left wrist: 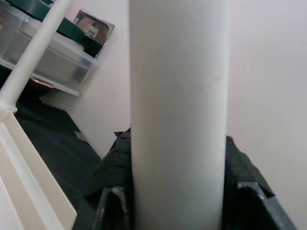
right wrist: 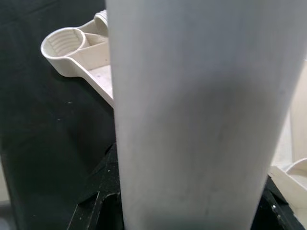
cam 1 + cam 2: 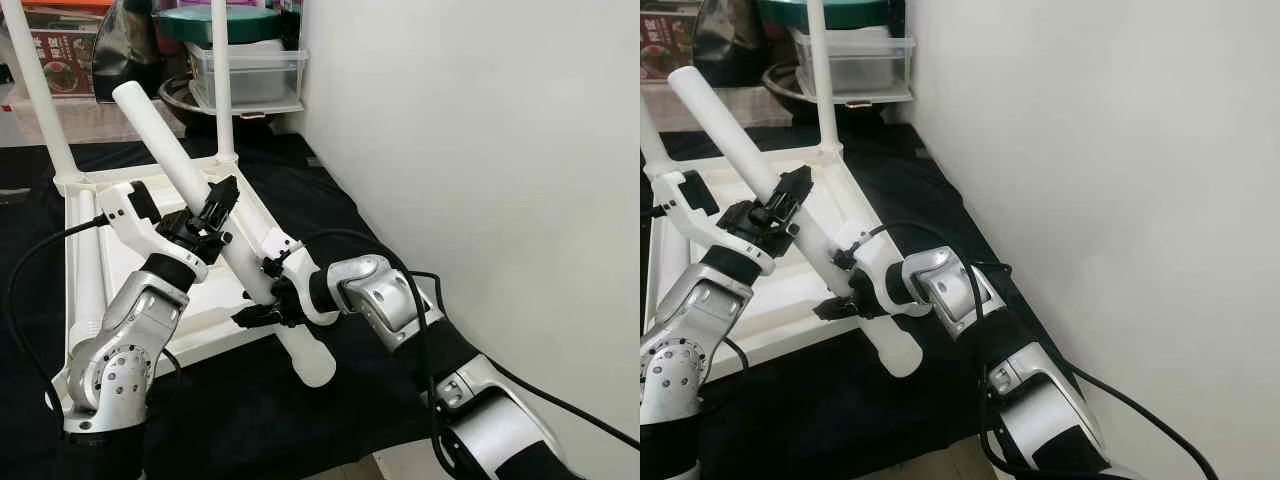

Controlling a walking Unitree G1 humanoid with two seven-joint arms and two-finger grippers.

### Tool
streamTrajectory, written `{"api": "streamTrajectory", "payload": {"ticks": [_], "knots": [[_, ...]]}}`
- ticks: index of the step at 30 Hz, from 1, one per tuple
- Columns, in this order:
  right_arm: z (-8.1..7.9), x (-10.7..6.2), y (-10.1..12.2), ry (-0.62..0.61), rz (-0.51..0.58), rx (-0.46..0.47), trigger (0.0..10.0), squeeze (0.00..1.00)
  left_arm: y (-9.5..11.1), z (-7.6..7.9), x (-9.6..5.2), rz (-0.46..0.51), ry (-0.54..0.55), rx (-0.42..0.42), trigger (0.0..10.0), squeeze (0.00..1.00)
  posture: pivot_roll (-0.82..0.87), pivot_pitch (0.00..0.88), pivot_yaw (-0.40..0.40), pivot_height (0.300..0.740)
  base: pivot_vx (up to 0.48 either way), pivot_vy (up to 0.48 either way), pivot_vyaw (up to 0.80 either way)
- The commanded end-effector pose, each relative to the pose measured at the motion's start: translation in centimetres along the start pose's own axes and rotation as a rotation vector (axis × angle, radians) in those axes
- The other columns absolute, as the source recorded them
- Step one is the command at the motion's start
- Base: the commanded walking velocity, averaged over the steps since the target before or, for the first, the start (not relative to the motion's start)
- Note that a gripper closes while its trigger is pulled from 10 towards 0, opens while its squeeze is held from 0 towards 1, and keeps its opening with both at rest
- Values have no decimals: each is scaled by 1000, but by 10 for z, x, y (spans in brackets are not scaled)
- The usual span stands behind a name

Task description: Building children table

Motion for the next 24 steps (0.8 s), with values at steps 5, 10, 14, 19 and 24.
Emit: {"api": "streamTrajectory", "payload": {"ticks": [5,10,14,19,24], "knots": [[13,-20,23,-43,107,39,0,0,-3,-4,-4,-3,0,-5,10000,1000,135,0,-110,740,0,0,0],[22,-35,32,-72,168,68,0,0,4,-2,-10,8,-19,-8,10000,1000,138,0,-111,740,0,0,0],[32,-58,43,-93,256,76,0,0,21,0,-18,47,-44,-29,10000,278,138,0,-108,740,0,0,0],[48,-80,45,-159,320,96,0,0,37,4,-29,75,-94,-41,10000,0,144,0,-111,740,0,0,0],[72,-106,54,-303,438,130,0,0,34,10,-47,-6,-175,-16,10000,0,148,0,-112,740,0,0,0]]}}
Point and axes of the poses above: a point about 5 cm out from each wrist's last joint towards the gripper, its own x axis pointing out of the wrist towards the gripper, its own y axis along the axis of the wrist's last joint, z = x × y, the point moved 2 cm from there along x, pointing out of the wrist towards the gripper, and after that the axes turned 3 degrees about -x, right-handed, at the moved point
